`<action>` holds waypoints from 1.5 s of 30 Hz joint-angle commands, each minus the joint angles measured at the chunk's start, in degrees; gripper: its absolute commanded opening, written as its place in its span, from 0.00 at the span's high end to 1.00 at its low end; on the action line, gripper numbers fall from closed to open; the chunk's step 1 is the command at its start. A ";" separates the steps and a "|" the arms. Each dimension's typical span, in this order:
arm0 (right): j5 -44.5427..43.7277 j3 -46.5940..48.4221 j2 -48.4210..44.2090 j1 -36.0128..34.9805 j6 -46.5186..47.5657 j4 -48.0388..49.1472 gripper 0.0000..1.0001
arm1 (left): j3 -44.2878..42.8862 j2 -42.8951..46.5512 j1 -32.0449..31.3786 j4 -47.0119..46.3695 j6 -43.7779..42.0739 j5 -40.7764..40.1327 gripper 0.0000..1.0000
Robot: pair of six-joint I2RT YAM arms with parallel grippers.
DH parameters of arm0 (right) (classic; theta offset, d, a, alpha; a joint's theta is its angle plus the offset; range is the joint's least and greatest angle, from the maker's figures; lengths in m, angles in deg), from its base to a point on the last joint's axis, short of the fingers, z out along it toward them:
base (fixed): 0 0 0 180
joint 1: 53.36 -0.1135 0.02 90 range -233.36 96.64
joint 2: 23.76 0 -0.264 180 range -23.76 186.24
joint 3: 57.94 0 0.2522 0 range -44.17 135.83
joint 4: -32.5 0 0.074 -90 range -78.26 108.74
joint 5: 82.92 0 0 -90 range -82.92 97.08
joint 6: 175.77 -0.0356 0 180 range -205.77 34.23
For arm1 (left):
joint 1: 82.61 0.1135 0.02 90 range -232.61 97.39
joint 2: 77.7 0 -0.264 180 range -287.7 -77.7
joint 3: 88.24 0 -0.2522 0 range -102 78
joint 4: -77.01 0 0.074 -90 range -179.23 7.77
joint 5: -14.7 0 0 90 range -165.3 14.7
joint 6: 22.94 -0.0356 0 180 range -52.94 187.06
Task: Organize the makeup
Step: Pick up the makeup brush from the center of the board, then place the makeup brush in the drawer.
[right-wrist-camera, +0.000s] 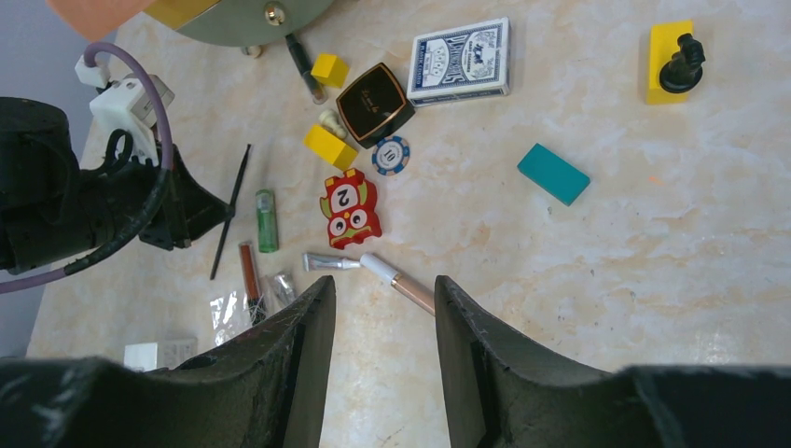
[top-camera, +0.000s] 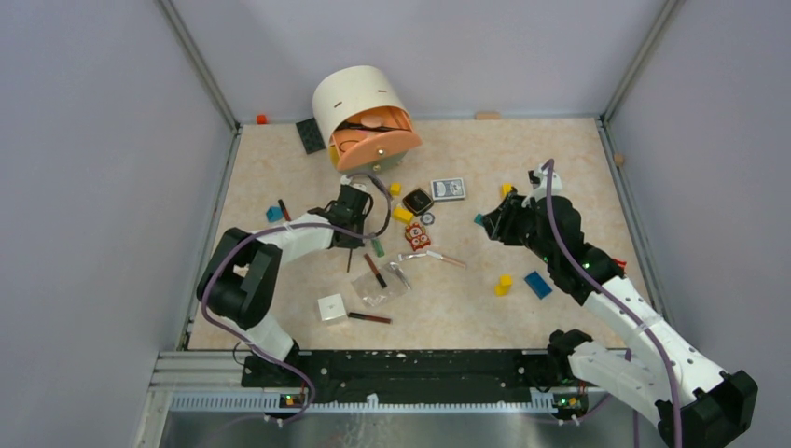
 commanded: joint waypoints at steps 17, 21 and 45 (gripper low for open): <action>0.51 -0.35 -1.19 -0.30 -0.34 1.76 0.57 | -6.63 34.88 0.40 9.88 -4.94 -12.71 1.00; 0.88 -0.53 -1.30 -0.34 -0.54 1.96 0.57 | -8.79 36.77 0.43 1.06 -18.24 -5.52 1.00; -1.12 1.22 -3.60 -0.31 2.37 -2.20 0.57 | -58.51 -8.66 1.32 13.82 -59.49 16.45 1.00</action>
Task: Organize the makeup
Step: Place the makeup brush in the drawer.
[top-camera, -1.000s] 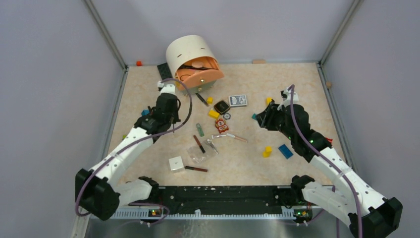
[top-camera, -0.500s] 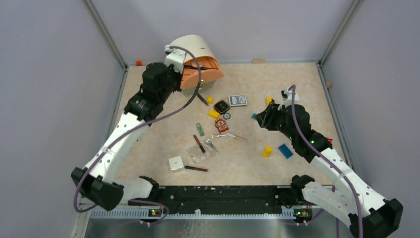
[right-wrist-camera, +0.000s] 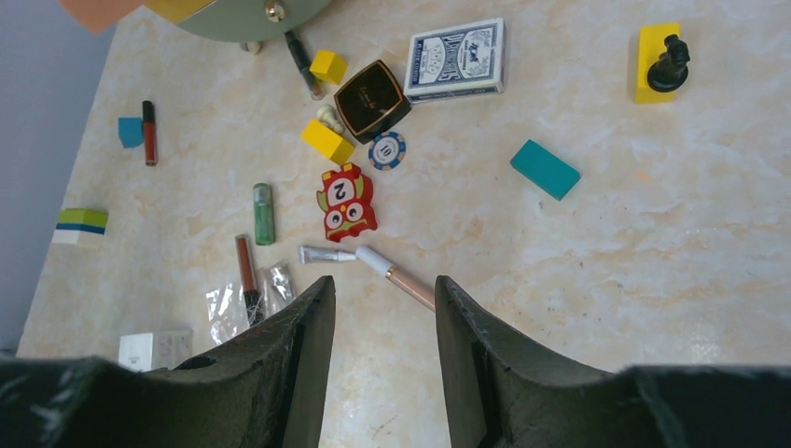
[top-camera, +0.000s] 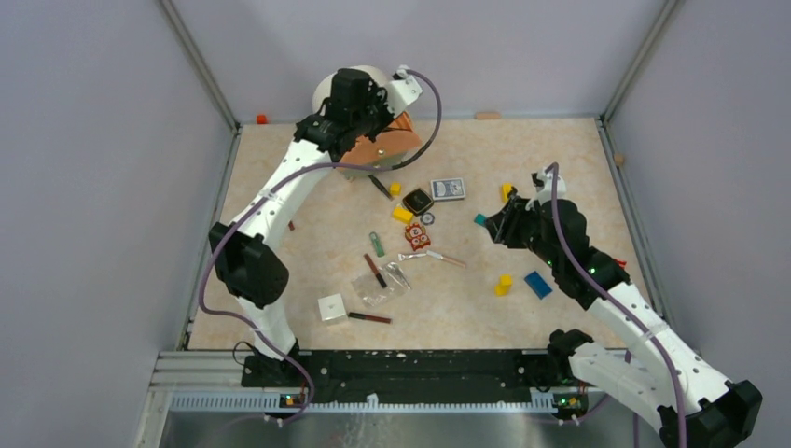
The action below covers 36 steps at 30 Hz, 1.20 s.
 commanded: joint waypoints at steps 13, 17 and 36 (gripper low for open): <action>-1.31 0.58 -0.44 -0.30 1.79 0.47 0.56 | 1.96 -2.95 2.20 -1.02 -12.32 -3.13 1.00; -1.20 0.27 -0.29 -0.32 1.68 0.86 0.56 | 3.93 -2.39 2.20 -0.75 -13.35 -3.31 1.00; -0.75 0.25 -0.14 -0.32 1.24 0.98 0.56 | 5.54 1.18 2.22 -5.45 -10.65 -4.34 0.56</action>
